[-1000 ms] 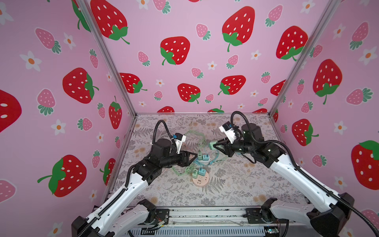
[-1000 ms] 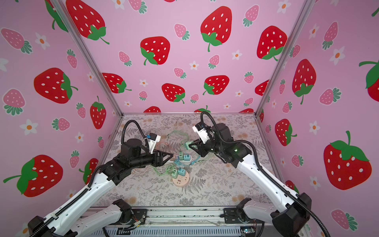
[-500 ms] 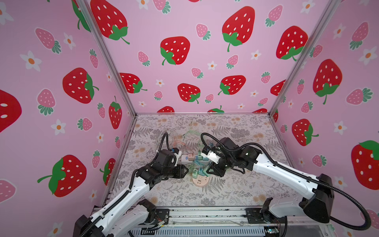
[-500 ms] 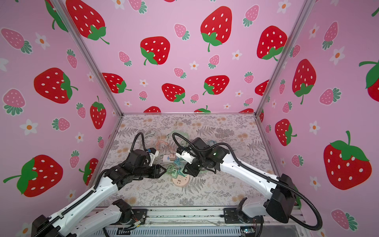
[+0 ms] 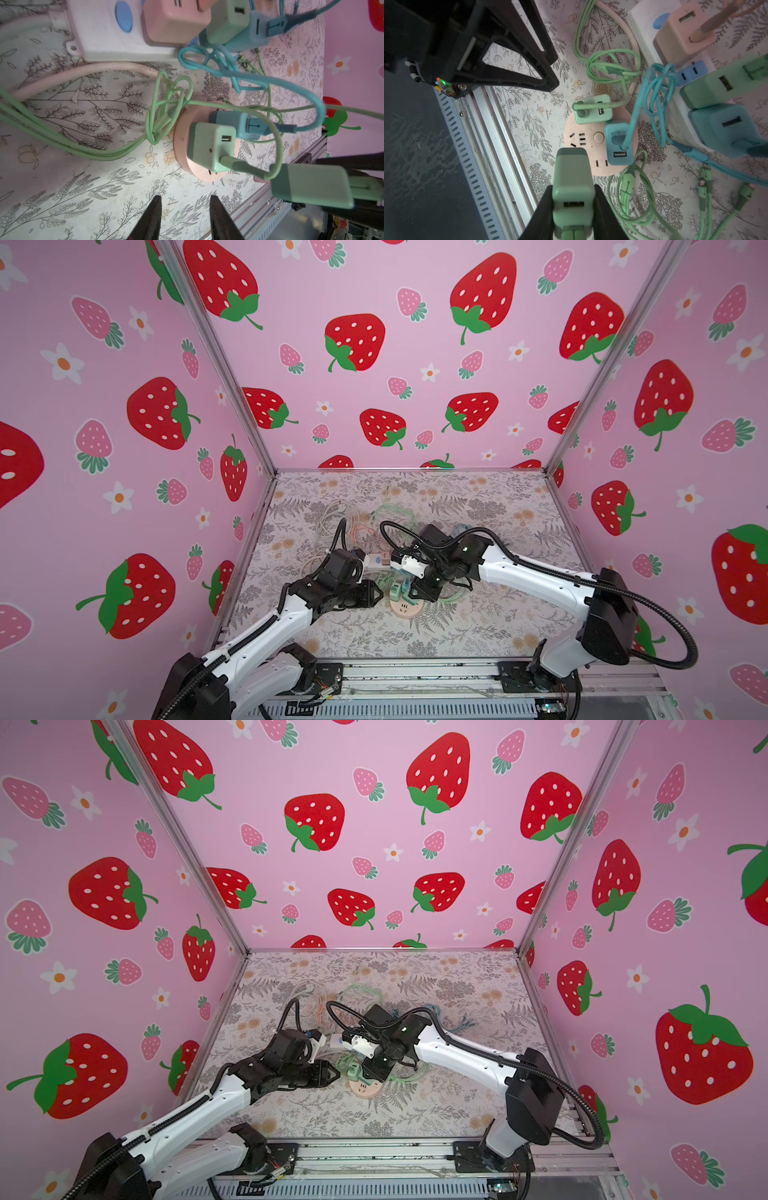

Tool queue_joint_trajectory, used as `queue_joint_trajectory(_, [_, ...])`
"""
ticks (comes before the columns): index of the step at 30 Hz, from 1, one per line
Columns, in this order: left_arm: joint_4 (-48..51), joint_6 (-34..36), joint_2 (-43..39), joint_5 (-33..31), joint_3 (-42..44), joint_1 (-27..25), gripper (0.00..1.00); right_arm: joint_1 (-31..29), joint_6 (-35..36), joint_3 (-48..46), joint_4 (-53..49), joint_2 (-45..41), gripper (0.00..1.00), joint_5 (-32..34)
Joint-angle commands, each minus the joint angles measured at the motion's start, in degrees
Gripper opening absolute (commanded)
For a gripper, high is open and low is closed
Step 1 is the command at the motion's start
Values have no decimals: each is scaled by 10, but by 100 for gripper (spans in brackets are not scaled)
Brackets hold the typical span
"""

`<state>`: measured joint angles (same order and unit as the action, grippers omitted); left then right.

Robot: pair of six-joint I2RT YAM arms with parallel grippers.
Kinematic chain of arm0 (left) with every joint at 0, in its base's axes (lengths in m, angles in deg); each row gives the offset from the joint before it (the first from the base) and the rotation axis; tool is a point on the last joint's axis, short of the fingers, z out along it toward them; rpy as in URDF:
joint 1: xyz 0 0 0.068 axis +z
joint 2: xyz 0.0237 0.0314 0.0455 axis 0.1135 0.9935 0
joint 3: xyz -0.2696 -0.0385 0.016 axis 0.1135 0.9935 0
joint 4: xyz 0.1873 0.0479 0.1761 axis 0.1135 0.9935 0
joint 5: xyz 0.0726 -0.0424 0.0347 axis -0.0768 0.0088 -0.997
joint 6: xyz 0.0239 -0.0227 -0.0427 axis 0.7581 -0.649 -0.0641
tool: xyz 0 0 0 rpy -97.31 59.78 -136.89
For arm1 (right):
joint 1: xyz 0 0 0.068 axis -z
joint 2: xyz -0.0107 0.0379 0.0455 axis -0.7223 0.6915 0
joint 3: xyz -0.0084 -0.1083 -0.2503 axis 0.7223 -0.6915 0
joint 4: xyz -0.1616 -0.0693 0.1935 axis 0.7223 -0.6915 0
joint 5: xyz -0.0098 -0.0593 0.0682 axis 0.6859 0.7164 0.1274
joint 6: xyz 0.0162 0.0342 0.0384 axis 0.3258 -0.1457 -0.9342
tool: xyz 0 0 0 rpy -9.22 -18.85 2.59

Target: Insert the plug

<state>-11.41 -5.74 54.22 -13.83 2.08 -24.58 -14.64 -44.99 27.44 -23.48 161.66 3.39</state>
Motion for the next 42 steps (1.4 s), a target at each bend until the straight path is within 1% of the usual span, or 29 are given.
queue_joint_trajectory(1, [-44,-43,0,6,22,-13,41,-5,17,14,-7,10,13,8])
queue_joint_trajectory(4, [-90,-79,1,2,46,-30,39,-10,17,16,-6,23,13,19])
queue_joint_trajectory(7, [-115,-94,9,-20,59,-60,37,-13,18,12,-4,31,12,22])
queue_joint_trajectory(9, [-118,-104,17,-46,61,-83,37,-16,17,7,1,32,12,23])
queue_joint_trajectory(14, [-157,-146,34,-81,69,-108,35,-19,25,8,4,38,11,37])
queue_joint_trajectory(20, [-199,-203,31,-114,91,-114,31,-26,28,15,-2,54,11,58])
queue_joint_trajectory(24, [-200,-210,27,-119,99,-119,31,-27,30,19,3,59,11,57])
queue_joint_trajectory(26, [-207,-219,27,-139,103,-122,29,-27,32,21,3,63,11,57])
queue_joint_trajectory(31, [-228,-237,35,-152,104,-137,28,-29,37,25,4,72,11,57])
queue_joint_trajectory(42, [-267,-259,74,-129,116,-139,27,-36,40,29,2,84,11,61])
